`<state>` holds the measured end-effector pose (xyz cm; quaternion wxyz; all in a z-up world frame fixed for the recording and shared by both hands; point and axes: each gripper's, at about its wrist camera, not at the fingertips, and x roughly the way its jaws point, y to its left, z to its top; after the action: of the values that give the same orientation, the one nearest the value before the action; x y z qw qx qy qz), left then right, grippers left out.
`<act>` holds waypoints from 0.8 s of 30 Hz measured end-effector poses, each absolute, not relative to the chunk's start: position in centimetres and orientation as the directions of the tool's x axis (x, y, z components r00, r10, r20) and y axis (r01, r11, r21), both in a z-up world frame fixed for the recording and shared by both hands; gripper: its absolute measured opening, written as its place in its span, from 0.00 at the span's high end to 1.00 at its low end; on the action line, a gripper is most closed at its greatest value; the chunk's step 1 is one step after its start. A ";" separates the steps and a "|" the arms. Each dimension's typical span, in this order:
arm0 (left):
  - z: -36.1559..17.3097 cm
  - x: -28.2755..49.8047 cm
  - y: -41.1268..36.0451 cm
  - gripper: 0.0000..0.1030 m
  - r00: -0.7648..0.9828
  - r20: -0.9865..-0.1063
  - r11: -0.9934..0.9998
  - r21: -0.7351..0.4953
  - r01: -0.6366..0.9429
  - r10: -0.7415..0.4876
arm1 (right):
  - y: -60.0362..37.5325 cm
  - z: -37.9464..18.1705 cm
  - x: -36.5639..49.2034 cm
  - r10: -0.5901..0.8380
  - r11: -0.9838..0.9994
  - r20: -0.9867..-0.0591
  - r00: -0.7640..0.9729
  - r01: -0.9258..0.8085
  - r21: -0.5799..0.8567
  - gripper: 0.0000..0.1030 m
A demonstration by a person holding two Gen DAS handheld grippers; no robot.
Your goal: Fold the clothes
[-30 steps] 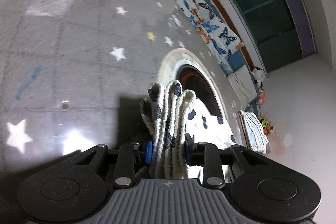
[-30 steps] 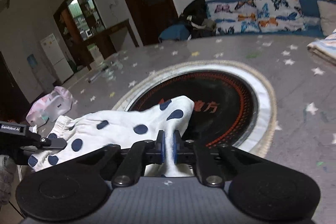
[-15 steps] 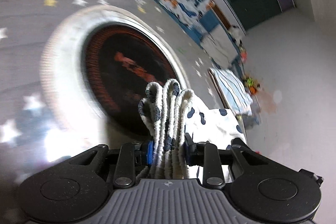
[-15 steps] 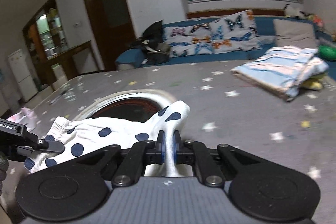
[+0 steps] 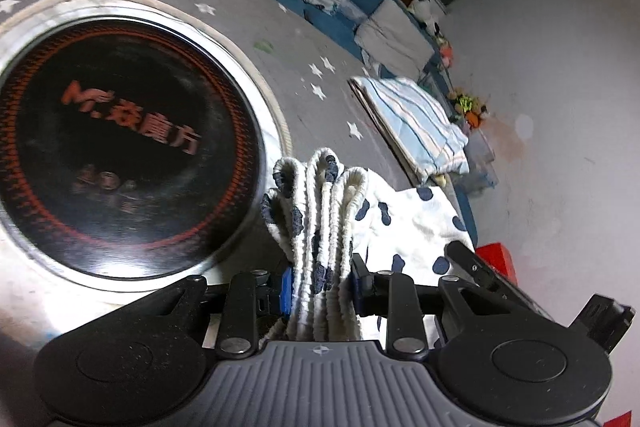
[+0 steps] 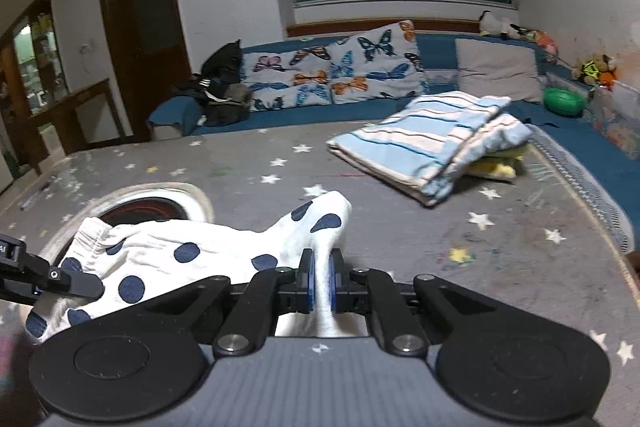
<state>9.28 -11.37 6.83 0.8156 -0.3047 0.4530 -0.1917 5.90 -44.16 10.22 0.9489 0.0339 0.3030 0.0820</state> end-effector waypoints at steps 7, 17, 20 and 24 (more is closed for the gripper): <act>5.9 9.9 -13.3 0.70 0.493 -0.667 0.782 -0.622 0.044 -0.558 | -45.8 9.1 6.5 0.128 0.992 -0.596 0.793 -0.098 0.083 0.89; 6.0 9.3 -13.3 0.51 0.517 -0.678 0.816 -0.574 0.074 -0.524 | -46.5 8.4 6.4 0.097 0.995 -0.596 0.797 -0.082 0.051 0.59; 6.2 9.0 -12.9 0.49 0.530 -0.675 0.821 -0.566 0.075 -0.514 | -46.1 8.3 6.5 0.117 0.993 -0.596 0.795 -0.099 0.062 0.50; 6.7 8.7 -12.5 0.44 0.561 -0.671 0.839 -0.538 0.083 -0.485 | -45.2 8.3 7.0 0.160 0.987 -0.601 0.783 -0.131 0.091 0.46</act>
<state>8.74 -12.45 6.74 0.8532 -0.2298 0.4378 -0.1664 7.03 -45.20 8.29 0.9439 0.0222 0.3203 0.0772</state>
